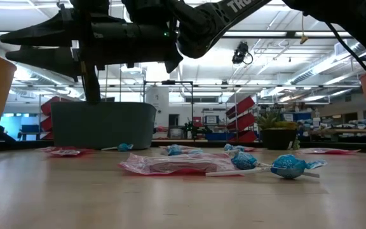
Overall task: Sort candy
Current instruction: Put the red candy into the yellow bin
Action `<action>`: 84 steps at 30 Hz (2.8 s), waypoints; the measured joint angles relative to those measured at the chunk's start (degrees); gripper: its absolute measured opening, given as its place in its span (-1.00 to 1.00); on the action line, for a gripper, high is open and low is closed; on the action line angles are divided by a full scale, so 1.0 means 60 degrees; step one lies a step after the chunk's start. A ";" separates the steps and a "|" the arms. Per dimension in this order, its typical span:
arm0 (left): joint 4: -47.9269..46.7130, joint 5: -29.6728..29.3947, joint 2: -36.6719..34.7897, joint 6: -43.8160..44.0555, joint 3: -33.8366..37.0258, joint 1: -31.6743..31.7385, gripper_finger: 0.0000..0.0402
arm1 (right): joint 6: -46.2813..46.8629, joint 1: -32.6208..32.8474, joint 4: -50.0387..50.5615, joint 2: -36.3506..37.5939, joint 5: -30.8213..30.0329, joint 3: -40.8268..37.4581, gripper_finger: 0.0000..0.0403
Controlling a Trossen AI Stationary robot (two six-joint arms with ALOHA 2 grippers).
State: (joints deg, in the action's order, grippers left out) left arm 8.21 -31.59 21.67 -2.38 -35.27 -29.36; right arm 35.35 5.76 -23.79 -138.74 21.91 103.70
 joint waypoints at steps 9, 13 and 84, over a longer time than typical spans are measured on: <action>0.0000 0.0029 0.0000 0.0001 0.0000 0.0000 0.09 | 0.0000 0.0000 -0.0004 0.0000 0.0000 0.0000 -0.61; 0.0000 0.0029 -0.0002 0.0001 0.0000 0.0000 0.09 | -0.0004 0.0000 -0.0007 0.0000 0.0000 0.0000 -0.61; -0.0586 0.0000 -0.0004 0.0194 0.0001 0.0000 0.09 | -0.7643 -0.0007 0.8030 0.4595 -0.1364 0.0000 -0.63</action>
State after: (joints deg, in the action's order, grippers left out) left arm 4.69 -31.59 21.65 -1.21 -35.27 -29.36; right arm -10.50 5.72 24.39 -111.16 13.73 103.70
